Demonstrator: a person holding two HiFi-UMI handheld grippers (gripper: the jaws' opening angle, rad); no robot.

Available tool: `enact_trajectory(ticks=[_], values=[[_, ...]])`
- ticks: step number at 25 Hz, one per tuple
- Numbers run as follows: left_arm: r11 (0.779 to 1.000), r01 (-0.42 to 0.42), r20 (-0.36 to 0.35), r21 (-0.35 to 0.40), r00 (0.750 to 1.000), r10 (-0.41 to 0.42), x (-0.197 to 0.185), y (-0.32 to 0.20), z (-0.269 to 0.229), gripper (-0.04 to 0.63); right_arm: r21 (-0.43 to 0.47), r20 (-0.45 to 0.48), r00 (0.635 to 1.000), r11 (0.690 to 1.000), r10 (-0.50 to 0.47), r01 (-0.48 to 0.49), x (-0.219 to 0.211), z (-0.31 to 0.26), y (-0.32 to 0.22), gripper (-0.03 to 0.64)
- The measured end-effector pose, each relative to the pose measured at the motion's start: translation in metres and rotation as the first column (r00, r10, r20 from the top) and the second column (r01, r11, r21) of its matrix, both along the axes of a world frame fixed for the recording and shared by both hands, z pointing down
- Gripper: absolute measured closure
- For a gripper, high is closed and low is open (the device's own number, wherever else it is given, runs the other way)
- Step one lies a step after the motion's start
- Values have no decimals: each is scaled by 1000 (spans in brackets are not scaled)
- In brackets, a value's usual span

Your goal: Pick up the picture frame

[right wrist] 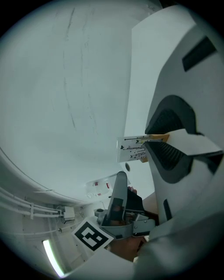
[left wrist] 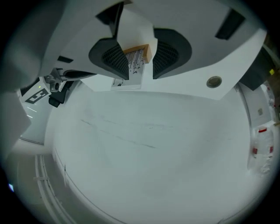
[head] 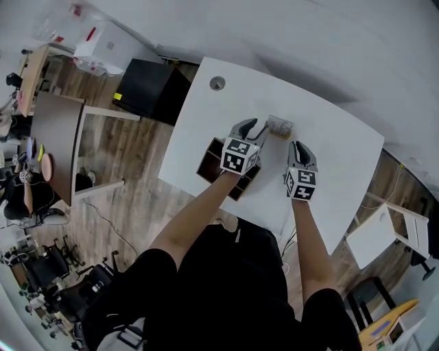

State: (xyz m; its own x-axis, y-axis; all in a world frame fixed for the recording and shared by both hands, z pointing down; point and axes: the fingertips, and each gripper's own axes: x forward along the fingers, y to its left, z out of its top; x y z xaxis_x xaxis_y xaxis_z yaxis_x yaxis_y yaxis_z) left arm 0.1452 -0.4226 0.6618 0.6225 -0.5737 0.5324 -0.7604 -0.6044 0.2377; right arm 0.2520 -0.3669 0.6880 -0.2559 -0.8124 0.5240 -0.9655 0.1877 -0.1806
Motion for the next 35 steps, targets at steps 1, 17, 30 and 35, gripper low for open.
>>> enact_trajectory(ticks=[1, 17, 30, 35], values=[[1000, -4, 14, -22, 1000, 5, 1, -2, 4, 431, -9, -1, 1000, 1000, 0, 0, 0, 5, -3, 578], [966, -211, 86, -148, 971, 225, 24, -16, 40, 414, -83, 3, 1000, 996, -26, 26, -8, 47, -27, 512], [930, -201, 141, -306, 957, 254, 27, -10, 68, 414, -85, -17, 1000, 996, -10, 8, -12, 57, -41, 514], [910, -195, 157, -366, 951, 267, 26, -7, 81, 414, -77, -28, 1000, 997, 2, -4, -12, 57, -40, 522]])
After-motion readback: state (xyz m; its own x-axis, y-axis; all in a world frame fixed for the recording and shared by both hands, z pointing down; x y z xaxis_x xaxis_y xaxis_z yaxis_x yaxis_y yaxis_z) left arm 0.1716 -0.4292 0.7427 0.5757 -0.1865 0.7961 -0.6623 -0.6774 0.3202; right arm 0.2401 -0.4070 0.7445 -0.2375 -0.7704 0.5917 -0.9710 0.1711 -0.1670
